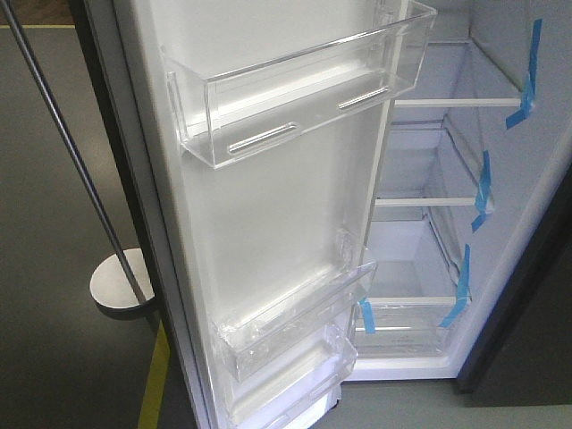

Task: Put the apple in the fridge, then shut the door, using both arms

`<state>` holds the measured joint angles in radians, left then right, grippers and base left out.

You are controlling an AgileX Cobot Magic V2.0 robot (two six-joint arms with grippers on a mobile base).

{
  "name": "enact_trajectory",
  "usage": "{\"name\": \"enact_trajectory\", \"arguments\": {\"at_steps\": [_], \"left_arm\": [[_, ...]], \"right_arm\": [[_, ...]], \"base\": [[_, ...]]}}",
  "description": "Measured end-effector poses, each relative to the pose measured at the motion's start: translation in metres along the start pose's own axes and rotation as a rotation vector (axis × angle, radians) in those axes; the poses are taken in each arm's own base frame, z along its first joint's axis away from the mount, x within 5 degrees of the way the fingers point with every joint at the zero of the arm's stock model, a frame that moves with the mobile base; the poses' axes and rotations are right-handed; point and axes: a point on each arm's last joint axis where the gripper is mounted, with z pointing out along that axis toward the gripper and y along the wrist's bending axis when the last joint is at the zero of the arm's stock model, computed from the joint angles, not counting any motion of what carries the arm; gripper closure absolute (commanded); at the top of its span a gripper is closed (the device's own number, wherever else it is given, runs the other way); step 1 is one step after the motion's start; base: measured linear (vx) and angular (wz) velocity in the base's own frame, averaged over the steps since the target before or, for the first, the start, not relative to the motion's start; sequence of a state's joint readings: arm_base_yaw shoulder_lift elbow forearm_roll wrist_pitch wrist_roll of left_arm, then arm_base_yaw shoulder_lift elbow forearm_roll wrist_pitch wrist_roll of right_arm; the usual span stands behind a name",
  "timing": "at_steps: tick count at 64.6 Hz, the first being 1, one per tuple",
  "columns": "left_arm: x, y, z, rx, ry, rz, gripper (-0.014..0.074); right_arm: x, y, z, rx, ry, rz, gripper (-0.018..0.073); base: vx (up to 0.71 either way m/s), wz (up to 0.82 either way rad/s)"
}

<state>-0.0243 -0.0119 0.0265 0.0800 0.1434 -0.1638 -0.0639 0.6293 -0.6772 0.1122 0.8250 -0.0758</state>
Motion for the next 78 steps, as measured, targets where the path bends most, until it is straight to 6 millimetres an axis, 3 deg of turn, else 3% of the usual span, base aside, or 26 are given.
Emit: {"name": "enact_trajectory", "arguments": {"at_steps": [78], "left_arm": [[0.0000,0.0000,0.0000,0.000,0.000,0.000,0.0601]], "right_arm": [[-0.0014,-0.0001,0.0000,0.001,-0.015,0.000,0.0543]], "base": [[0.00,0.00]]}}
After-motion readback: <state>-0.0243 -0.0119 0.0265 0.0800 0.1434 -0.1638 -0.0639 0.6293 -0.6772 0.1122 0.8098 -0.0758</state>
